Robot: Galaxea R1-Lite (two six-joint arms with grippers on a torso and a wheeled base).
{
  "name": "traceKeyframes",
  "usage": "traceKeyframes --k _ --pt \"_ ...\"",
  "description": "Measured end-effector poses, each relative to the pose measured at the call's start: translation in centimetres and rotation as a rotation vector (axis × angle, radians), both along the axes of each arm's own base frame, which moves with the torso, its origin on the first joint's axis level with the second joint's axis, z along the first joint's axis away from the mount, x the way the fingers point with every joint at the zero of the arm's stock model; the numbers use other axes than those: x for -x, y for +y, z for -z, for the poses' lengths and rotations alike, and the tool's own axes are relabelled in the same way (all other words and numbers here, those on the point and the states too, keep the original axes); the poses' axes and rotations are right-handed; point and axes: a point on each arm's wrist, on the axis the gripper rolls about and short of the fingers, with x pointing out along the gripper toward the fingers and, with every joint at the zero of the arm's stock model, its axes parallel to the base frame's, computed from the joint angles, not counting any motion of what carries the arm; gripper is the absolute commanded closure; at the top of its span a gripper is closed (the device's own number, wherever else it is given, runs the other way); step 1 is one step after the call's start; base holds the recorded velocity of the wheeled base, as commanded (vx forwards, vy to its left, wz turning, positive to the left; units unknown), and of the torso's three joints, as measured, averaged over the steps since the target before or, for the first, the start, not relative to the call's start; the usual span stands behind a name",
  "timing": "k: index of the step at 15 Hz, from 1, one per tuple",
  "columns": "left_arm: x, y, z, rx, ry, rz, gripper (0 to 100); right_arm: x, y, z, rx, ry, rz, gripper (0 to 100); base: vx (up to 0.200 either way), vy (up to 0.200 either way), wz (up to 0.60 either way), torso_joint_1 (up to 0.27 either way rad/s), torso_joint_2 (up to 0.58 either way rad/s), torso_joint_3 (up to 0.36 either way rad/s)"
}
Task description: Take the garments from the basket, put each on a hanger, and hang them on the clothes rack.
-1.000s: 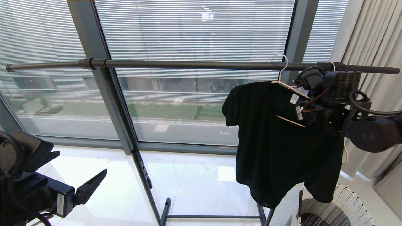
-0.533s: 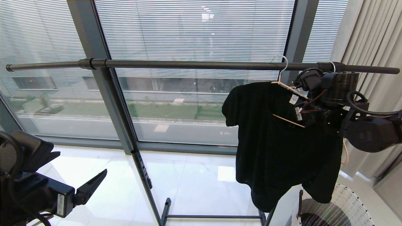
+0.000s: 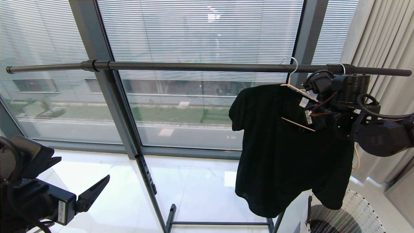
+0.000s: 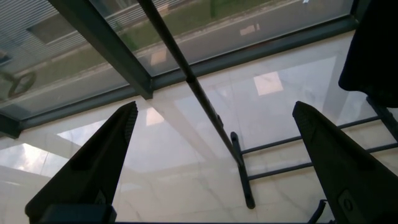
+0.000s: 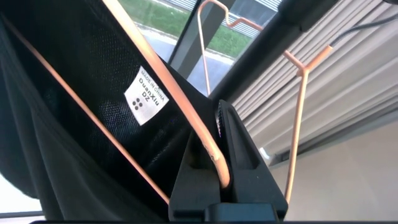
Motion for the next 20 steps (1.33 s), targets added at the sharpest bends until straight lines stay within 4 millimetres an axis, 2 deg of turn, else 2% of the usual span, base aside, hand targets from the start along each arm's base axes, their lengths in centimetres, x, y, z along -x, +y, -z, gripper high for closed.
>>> traceKeyframes --k 14,20 --pt "0.2 0.1 -0.1 0.003 -0.009 0.0 0 -0.9 -0.1 0.8 0.006 0.014 0.016 100 0.0 0.0 0.0 0.0 0.0 0.0" --pt "0.2 0.1 -0.1 0.004 -0.012 0.0 0 -1.8 0.4 0.1 -0.003 -0.013 0.014 100 0.0 0.0 0.0 0.0 0.0 0.0"
